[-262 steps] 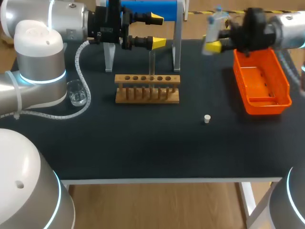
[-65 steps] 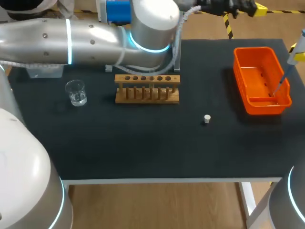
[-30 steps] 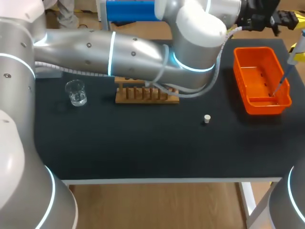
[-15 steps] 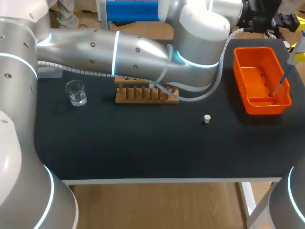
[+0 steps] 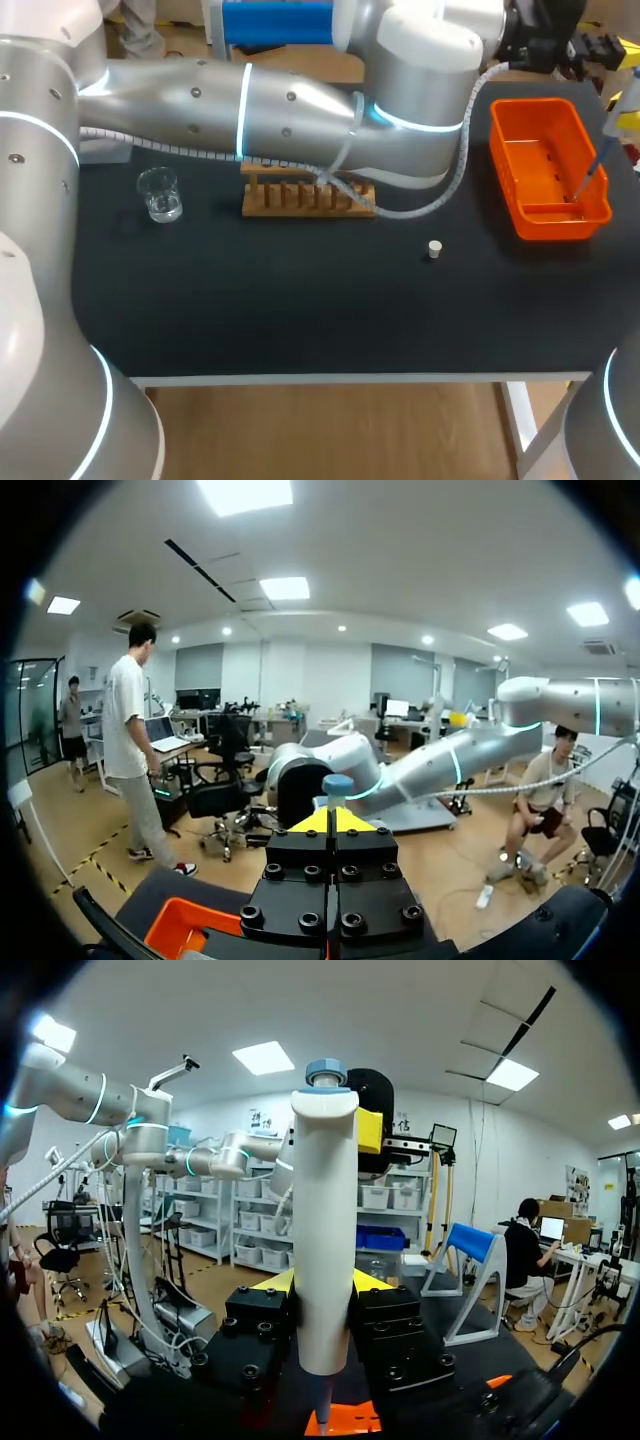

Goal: Invert the test tube, pick up the pipette, mount the tip to pipette, aspirate from beaker and dispense into the tube, eject the tip, return the pipette, and cap with the stopper.

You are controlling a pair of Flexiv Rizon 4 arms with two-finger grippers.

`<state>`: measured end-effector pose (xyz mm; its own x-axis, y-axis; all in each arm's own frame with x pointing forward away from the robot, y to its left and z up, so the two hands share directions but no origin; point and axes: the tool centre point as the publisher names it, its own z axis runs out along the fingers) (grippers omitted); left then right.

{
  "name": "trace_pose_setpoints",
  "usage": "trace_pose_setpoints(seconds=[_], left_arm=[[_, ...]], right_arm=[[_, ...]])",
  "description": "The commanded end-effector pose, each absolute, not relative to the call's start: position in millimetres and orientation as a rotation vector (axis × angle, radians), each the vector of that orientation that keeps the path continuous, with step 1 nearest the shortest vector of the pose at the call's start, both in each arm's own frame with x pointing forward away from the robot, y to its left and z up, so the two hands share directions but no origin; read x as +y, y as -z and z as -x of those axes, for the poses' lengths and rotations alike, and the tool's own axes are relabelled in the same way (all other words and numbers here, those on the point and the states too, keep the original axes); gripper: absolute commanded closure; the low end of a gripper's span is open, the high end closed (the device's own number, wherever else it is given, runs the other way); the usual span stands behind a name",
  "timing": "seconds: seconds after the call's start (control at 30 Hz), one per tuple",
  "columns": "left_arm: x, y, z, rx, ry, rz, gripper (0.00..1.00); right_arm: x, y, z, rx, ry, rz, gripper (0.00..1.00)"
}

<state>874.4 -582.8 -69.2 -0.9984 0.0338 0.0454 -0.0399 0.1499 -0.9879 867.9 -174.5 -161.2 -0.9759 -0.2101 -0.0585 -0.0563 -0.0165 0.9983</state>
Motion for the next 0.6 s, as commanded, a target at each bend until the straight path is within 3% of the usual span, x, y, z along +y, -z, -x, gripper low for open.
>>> trace_pose_setpoints(seconds=[0.03, 0.6], left_arm=[[-584.7, 75.0, -873.7, -2.317, -2.050, -0.012, 1.00], [-585.3, 83.4, -874.4, -2.361, -2.006, -0.022, 1.00]], right_arm=[[-175.7, 159.5, -869.0, -2.122, 2.143, -0.294, 1.00], [-175.7, 159.5, -869.0, -2.122, 2.143, -0.294, 1.00]])
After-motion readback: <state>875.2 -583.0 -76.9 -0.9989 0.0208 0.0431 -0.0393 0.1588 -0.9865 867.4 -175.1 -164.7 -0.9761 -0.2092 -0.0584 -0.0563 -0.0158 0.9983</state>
